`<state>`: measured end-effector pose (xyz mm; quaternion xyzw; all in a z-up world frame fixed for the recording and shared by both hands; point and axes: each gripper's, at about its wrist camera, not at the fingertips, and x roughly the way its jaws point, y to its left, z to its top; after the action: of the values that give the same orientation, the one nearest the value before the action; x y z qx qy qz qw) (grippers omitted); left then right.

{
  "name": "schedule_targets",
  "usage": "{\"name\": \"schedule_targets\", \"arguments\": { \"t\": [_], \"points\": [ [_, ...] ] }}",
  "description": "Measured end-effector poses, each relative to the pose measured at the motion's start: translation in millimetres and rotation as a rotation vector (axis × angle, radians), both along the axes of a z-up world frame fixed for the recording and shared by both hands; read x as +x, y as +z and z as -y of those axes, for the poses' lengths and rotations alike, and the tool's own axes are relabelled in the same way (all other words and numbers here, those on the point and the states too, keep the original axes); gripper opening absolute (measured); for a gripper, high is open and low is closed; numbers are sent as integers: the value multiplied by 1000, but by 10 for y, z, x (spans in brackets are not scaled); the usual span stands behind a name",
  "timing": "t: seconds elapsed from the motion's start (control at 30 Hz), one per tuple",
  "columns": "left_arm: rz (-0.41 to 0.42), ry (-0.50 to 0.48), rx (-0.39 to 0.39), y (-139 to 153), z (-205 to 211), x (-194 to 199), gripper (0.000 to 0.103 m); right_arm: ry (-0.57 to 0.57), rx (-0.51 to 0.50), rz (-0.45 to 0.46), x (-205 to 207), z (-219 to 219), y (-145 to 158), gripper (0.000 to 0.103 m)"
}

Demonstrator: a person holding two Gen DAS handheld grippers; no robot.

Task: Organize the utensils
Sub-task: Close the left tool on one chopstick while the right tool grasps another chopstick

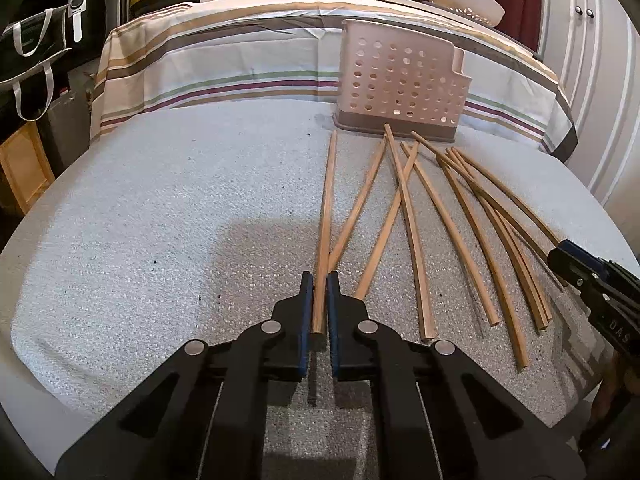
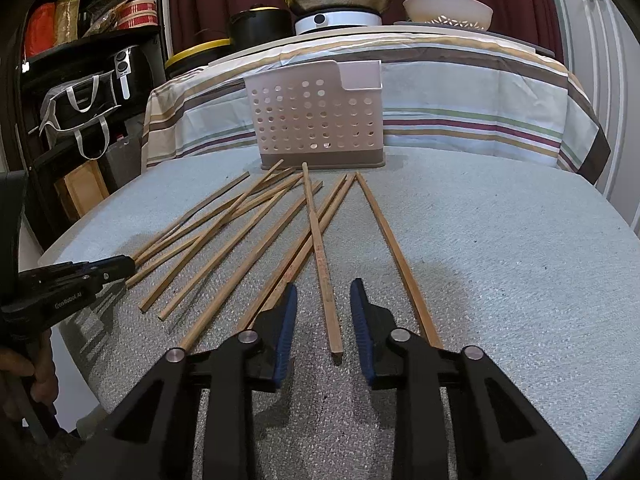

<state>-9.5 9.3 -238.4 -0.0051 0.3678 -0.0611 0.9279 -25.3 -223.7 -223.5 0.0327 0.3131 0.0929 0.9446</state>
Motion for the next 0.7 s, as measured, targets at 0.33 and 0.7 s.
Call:
{"name": "schedule_targets", "arguments": {
  "t": [0.33, 0.7],
  "points": [
    [-2, 7, 0, -1, -21, 10, 7, 9, 7, -14, 9, 2, -41, 17],
    [5, 7, -11, 5, -62, 6, 6, 14, 9, -39, 20, 12, -81, 7]
  ]
}}
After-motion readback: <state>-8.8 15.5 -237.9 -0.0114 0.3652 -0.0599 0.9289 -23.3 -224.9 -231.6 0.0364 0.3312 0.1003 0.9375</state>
